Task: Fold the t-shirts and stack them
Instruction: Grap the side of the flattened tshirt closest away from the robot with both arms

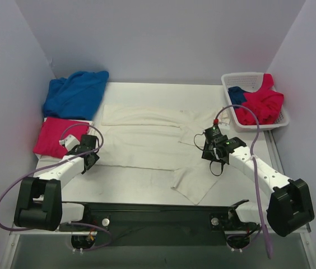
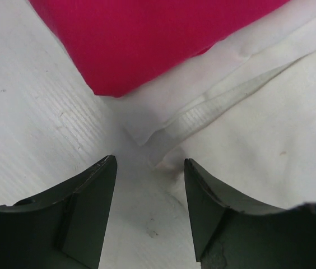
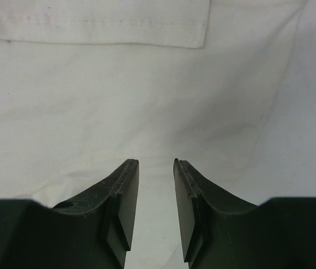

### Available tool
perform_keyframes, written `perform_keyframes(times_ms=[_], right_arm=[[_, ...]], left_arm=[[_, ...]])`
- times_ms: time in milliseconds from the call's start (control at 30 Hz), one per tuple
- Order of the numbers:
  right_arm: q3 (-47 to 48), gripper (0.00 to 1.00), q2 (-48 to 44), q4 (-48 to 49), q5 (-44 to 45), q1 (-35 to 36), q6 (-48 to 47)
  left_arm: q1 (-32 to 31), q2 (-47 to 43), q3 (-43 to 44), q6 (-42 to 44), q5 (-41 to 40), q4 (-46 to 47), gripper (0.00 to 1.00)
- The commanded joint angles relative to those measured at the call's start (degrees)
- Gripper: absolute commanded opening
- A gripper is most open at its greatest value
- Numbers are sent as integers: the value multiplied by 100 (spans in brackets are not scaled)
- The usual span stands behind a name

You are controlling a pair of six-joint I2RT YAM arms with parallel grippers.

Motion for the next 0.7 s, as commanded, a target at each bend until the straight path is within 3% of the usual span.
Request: perform_keyframes(times_ms=[0, 200, 667], right_arm=[[62, 33, 91, -68, 38, 71, 98], [54, 31, 153, -147, 108, 89, 142], [1, 30, 188, -235, 231, 106, 186]], left_arm=[[209, 108, -153, 129, 507, 481, 61], [333, 354, -180, 208, 841, 684, 48], [350, -58, -285, 252, 1290, 202, 49]])
